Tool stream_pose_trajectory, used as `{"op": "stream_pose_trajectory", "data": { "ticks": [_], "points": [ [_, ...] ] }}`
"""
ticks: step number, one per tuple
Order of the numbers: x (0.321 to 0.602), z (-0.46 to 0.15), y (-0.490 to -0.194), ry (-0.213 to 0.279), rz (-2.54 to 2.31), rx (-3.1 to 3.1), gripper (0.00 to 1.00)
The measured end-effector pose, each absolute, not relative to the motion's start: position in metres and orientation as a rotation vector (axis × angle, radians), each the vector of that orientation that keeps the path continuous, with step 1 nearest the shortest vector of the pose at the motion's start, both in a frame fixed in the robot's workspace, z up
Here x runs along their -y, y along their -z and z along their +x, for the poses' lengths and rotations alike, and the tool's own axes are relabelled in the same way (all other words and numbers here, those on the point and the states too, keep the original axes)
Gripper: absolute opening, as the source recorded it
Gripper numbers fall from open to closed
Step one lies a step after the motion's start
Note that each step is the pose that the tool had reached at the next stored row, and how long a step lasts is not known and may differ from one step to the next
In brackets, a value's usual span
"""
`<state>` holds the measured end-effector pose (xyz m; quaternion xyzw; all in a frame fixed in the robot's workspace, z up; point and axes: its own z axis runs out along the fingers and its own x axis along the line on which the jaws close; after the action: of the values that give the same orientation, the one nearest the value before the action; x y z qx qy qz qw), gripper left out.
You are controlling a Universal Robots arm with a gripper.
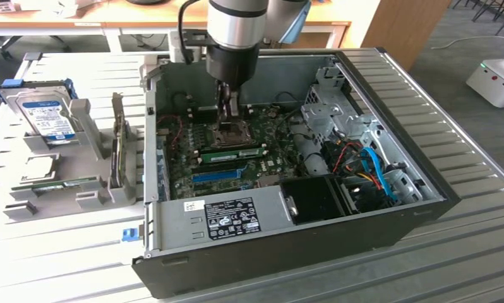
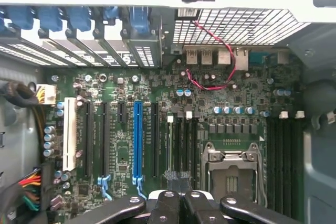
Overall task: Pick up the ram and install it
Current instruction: 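Press down the ram until it locks into place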
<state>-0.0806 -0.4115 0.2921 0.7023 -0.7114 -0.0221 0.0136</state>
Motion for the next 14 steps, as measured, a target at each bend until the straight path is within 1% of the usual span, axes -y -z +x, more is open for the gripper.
{"op": "stream_pose_trajectory", "data": {
  "ticks": [14],
  "points": [
    [0.4115,-0.071,-0.2947,0.069,2.188,2.216,0.11]
  ]
}}
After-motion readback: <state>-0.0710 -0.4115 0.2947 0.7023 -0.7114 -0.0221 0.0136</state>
